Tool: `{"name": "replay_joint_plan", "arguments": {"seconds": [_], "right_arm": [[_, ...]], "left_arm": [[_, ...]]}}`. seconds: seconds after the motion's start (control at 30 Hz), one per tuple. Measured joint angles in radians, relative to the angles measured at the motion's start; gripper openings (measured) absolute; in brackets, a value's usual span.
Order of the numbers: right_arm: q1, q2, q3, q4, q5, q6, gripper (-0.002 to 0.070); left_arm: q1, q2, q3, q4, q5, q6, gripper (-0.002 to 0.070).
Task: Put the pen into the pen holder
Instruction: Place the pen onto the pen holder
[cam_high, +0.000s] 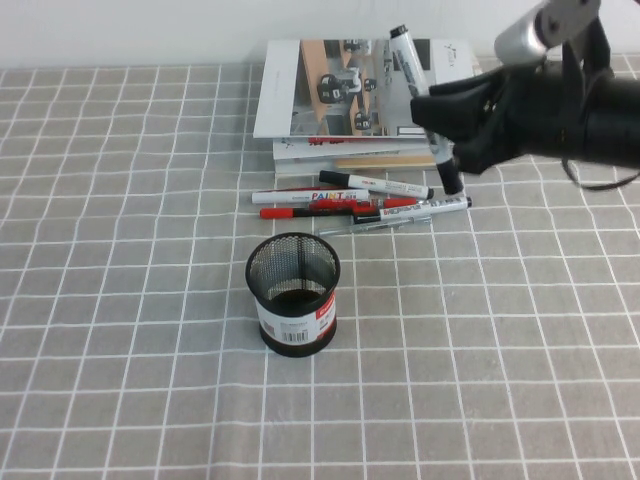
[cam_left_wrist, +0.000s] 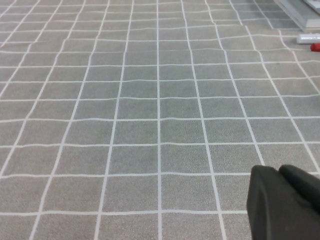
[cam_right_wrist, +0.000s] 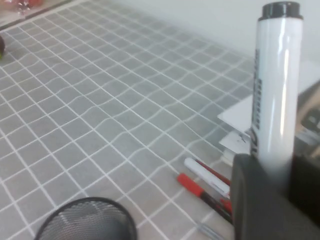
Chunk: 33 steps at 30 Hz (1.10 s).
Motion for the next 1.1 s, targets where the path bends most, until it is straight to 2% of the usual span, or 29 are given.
{"name": "replay_joint_plan", "arguments": {"seconds": [0.23,0.83,1.1], "right_arm": [[0.106,0.014,0.035,0.084,0.098,-0.197,0.0092],[0.218,0.129,-0.077,0.091,0.238,-0.351,0.0092],[0.222,0.232,-0.143,0.091,0.302,-0.383,0.0092]], "left_arm": [[0.000,0.000,0.000,0.000,0.000,0.000,-0.0003],[0.000,0.000,0.000,0.000,0.000,0.000,-0.0003],[0.000,0.000,0.000,0.000,0.000,0.000,-0.0003]]}}
